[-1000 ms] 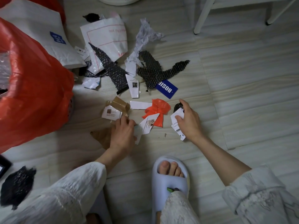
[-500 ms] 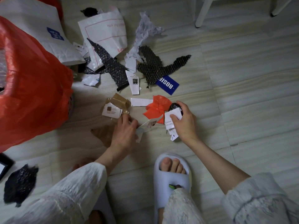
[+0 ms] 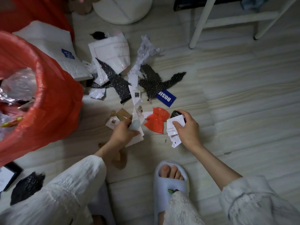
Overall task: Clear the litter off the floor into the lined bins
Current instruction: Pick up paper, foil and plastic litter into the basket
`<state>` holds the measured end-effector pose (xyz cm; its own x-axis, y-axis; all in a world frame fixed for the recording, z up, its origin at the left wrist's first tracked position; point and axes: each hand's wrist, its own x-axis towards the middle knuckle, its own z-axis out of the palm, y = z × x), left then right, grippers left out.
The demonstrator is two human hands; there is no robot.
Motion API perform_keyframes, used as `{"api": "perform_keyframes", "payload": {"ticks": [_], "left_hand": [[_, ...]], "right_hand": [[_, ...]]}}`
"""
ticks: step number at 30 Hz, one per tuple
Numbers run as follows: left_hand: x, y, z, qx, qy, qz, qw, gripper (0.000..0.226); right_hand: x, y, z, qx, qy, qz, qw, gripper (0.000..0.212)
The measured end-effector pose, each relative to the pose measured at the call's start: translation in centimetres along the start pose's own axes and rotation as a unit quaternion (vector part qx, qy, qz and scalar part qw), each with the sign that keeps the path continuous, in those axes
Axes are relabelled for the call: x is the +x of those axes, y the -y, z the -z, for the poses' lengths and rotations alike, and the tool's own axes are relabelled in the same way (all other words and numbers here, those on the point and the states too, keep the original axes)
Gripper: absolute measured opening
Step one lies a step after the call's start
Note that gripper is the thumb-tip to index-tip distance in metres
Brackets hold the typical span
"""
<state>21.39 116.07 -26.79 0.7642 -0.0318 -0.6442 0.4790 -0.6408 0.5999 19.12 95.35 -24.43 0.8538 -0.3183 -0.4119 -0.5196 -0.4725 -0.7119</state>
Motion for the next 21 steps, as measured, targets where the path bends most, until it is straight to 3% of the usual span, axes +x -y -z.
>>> {"api": "perform_keyframes", "payload": {"ticks": [7,13,17,21], "left_hand": [[-2.7,-9.2,7.3,-0.062,-0.042,-0.068,0.995,0.023],[-9.3,-14.9,16.0,-0.003,-0.092,-0.156,0.983,0.03],[-13.6,-14.4,23.3,0.044,-0.165,-0.173,0.97,0.027],[-16.0,-9.6,29.3,-0.01,-0.245,-0.127,0.961,0.02]], "right_hand": [[-1.2,8.3,4.5,0.062,-0.037,0.036,0.997,0.041],[-3.9,18.7,7.2,0.058,-0.021,0.114,0.992,0.037],[-6.7,24.8,6.0,0.042,0.042,0.142,0.988,0.033],[-8.8,29.6,1.6,0.045,0.129,0.14,0.981,0.009]]}}
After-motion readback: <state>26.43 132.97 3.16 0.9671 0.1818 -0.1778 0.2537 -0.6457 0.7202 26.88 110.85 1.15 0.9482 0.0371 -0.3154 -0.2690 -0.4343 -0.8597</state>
